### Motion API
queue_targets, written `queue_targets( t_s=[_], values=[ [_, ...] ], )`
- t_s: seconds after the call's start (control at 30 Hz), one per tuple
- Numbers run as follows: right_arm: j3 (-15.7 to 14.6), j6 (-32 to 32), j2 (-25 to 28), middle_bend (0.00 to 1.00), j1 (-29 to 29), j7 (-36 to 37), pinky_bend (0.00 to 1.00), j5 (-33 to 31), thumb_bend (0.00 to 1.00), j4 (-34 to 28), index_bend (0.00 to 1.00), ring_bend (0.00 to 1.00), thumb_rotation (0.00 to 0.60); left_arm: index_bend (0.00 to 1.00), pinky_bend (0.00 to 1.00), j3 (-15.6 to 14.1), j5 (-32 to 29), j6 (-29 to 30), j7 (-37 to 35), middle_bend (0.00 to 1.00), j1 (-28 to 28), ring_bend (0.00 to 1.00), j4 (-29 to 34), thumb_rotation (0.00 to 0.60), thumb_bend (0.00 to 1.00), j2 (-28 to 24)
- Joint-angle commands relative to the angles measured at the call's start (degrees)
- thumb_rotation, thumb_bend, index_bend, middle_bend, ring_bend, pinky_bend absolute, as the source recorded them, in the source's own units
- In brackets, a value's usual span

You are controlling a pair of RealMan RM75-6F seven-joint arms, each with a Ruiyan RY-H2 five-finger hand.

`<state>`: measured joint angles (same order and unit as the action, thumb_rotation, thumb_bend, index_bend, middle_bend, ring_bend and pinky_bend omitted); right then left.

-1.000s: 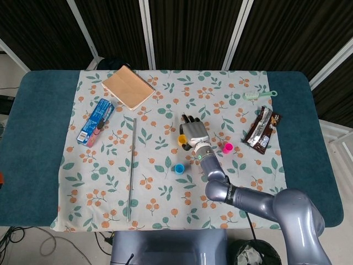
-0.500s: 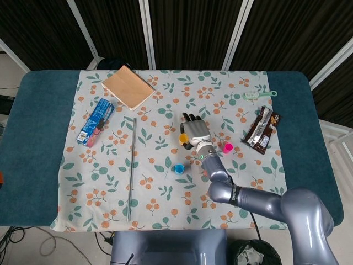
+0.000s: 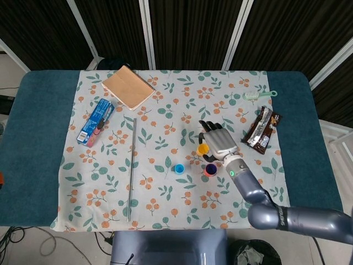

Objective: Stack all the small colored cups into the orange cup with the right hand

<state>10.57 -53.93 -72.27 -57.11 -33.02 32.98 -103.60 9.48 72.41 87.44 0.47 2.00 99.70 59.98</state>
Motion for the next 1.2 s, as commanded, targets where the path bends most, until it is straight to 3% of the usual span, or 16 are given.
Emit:
queue_targets(
  t_s=[0.03,0.4,1.2],
  values=[
    [-3.1,-1.6,3.2,0.0,3.9,2.6,0.14,4.9,0.39,-4.0,0.49,0.07,0.6,0.17,0.11,0.0,0.0,0.1,0.0,0.03,0.0,0.01,0.0,0.6,0.41,0.0],
    [-6.9,-2.5,3.6,0.0,9.0,6.8,0.15,13.3,0.39,-5.3,0.5,0.07,0.6,0.17,0.11,0.0,0.1,0.2,0.2,0.03,-0.1,0.01,0.0,0.6,0.41,0.1],
    [-5.3,-0.5,-0.5,0.0,8.2,7.3,0.16,12.8,0.39,-1.1,0.5,0.07,0.6,0.17,0.11,0.0,0.1,0.1,0.3,0.03,0.0,0.01,-0.2,0.6,0.41,0.1]
  ],
)
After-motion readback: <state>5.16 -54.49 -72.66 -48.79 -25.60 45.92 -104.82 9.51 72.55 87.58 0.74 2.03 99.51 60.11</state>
